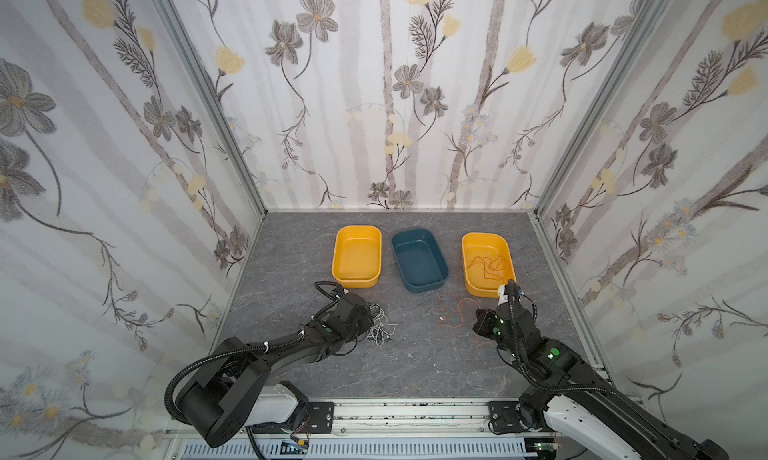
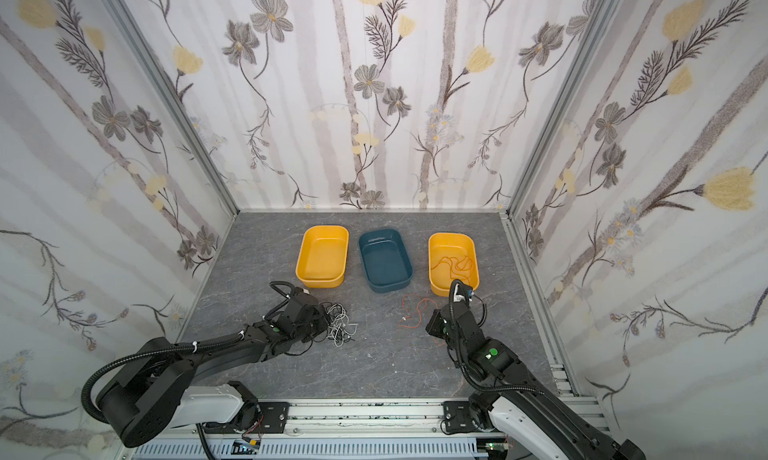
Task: Untangle the cables
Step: 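Raise the orange cable high with the right gripper above the yellow tub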
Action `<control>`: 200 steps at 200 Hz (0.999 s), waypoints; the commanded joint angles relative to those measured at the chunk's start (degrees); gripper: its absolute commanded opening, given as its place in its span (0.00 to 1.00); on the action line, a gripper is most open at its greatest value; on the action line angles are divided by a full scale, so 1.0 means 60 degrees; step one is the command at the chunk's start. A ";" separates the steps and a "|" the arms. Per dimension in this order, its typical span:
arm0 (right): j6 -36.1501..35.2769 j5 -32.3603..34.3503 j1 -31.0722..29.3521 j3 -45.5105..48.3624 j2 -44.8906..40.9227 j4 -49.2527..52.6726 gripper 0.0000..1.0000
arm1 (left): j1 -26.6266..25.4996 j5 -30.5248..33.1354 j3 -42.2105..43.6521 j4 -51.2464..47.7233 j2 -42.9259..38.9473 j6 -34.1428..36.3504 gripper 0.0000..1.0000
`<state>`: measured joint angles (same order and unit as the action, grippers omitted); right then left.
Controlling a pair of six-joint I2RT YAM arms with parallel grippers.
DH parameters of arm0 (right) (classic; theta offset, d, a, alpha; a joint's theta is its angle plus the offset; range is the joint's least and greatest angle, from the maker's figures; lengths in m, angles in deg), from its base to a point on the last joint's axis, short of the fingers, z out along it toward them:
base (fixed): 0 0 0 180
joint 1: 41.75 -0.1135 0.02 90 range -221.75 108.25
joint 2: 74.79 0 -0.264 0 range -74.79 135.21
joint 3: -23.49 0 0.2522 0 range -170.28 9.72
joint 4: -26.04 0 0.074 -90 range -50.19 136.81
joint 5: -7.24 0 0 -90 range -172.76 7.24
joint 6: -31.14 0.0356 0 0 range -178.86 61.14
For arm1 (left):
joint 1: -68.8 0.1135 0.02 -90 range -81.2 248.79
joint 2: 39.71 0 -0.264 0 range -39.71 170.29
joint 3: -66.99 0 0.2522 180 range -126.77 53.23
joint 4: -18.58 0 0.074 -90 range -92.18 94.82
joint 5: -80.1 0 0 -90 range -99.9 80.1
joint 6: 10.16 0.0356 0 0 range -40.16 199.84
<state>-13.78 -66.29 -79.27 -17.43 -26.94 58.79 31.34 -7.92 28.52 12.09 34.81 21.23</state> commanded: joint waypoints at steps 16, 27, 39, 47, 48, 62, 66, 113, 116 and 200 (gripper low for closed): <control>-0.1110 0.0843 0.0067 -0.1252 0.0041 0.0110 0.00 | 0.0020 0.0255 0.0101 0.0034 -0.0243 0.0005 0.00; -0.1416 0.1011 0.0138 -0.1716 0.0173 0.0104 0.00 | 0.0015 0.0271 0.0104 -0.0007 -0.0295 0.0013 0.00; -0.1765 0.1078 0.0282 -0.2182 0.0386 0.0039 0.00 | 0.0020 0.0271 0.0129 -0.0027 -0.0343 0.0005 0.00; -0.1972 0.1166 0.0432 -0.2506 0.0533 -0.0019 0.00 | 0.0020 0.0271 0.0122 -0.0027 -0.0342 0.0007 0.00; -0.1989 0.1181 0.0449 -0.2505 0.0548 -0.0024 0.00 | 0.0025 0.0271 0.0128 -0.0026 -0.0346 0.0002 0.00; -0.2344 0.1160 0.0761 -0.3212 0.0727 -0.0309 0.00 | 0.0030 0.0271 0.0150 -0.0026 -0.0350 -0.0002 0.00; -0.2428 0.1108 0.0870 -0.3339 0.0784 -0.0403 0.00 | 0.0022 0.0267 0.0157 -0.0049 -0.0350 0.0007 0.00; -0.3322 0.0511 0.2066 -0.5243 0.1679 -0.1141 0.00 | 0.0026 0.0257 0.0202 -0.0086 -0.0569 -0.0037 0.00; -0.3353 0.0526 0.2082 -0.5321 0.1714 -0.1171 0.00 | 0.0032 0.0256 0.0199 -0.0089 -0.0582 -0.0045 0.00; -0.3993 -0.0032 0.3176 -0.8579 0.3301 -0.1363 0.00 | 0.0019 0.0322 0.0206 -0.0240 -0.0782 -0.0065 0.00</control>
<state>-35.64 -65.53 -61.41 -65.85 -8.62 52.89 31.45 -7.09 29.68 11.35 30.71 21.17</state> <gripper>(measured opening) 0.049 0.051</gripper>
